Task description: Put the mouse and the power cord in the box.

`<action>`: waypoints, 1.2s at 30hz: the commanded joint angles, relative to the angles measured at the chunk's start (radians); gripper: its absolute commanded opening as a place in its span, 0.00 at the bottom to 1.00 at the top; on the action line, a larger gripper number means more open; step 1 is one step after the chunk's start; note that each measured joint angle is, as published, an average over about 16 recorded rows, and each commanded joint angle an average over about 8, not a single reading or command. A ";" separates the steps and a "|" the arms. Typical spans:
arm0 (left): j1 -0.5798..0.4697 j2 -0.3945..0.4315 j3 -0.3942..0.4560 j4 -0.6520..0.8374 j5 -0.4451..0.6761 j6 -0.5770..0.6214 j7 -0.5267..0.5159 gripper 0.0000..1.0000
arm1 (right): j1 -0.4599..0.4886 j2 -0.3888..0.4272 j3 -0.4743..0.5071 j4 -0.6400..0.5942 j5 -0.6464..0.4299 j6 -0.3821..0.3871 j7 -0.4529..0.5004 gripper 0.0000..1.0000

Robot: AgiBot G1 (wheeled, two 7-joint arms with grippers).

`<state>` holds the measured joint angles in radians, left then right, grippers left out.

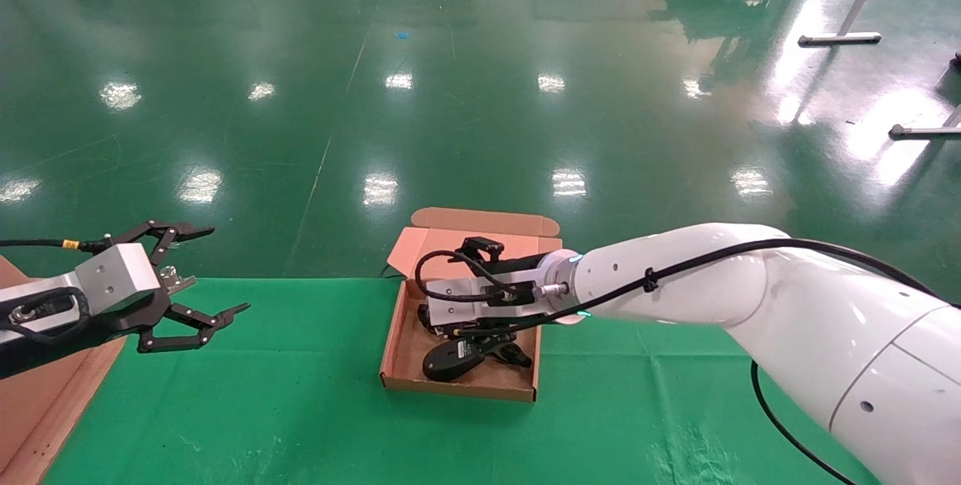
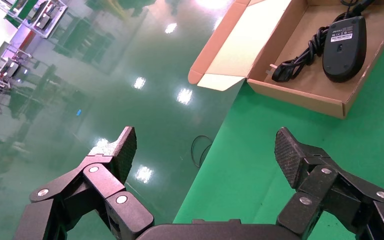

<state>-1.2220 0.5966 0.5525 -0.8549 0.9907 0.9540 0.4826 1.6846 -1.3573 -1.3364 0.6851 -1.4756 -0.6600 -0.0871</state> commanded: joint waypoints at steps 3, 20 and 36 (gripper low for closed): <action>0.004 0.000 -0.007 -0.011 -0.007 0.014 -0.018 1.00 | -0.009 0.015 0.016 0.013 0.012 -0.013 0.004 1.00; 0.047 0.005 -0.086 -0.135 -0.082 0.171 -0.211 1.00 | -0.180 0.217 0.312 0.173 0.219 -0.247 0.081 1.00; 0.087 0.009 -0.161 -0.253 -0.153 0.319 -0.395 1.00 | -0.345 0.420 0.598 0.337 0.421 -0.473 0.155 1.00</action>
<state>-1.1351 0.6052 0.3917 -1.1078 0.8374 1.2731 0.0877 1.3397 -0.9373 -0.7385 1.0219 -1.0547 -1.1328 0.0682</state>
